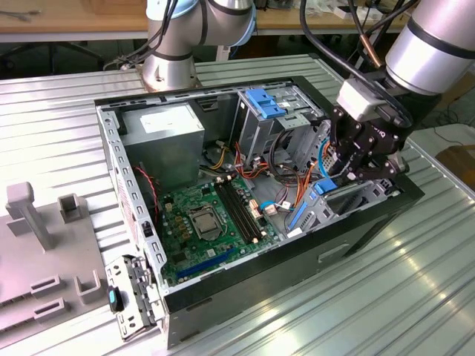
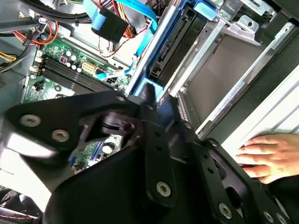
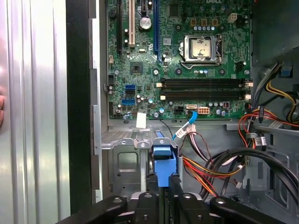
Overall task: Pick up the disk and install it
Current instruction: 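Insert the disk into the insertion slot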
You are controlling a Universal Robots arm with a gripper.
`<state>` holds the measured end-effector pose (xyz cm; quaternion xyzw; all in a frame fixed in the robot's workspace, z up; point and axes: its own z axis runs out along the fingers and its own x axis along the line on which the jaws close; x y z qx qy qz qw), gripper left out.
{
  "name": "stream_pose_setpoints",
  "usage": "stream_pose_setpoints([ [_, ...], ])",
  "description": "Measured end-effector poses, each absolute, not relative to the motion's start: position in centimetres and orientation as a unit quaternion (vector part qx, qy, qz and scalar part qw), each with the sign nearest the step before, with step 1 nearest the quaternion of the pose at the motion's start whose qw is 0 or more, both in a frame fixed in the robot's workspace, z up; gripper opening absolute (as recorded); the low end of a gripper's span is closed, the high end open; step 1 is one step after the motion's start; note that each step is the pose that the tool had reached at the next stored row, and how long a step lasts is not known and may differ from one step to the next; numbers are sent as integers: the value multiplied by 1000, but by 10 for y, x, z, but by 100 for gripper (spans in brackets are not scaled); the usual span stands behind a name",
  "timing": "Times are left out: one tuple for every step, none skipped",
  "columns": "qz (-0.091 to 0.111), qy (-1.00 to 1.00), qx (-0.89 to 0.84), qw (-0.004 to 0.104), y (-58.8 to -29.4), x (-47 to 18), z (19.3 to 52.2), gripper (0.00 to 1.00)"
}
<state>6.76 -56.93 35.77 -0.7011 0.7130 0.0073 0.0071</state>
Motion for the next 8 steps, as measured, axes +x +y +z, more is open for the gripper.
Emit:
stream_pose_setpoints([
  [7, 713, -701, 7, -569, 68, 358, 24],
  [7, 713, -701, 7, -569, 68, 358, 18],
  [7, 713, -701, 7, -569, 68, 358, 12],
  [7, 713, -701, 7, -569, 68, 358, 11],
  [7, 713, -701, 7, -569, 68, 358, 11],
  [7, 713, -701, 7, -569, 68, 358, 11],
  [7, 713, -701, 7, -569, 68, 358, 11],
  [7, 713, -701, 7, -569, 68, 358, 11],
])
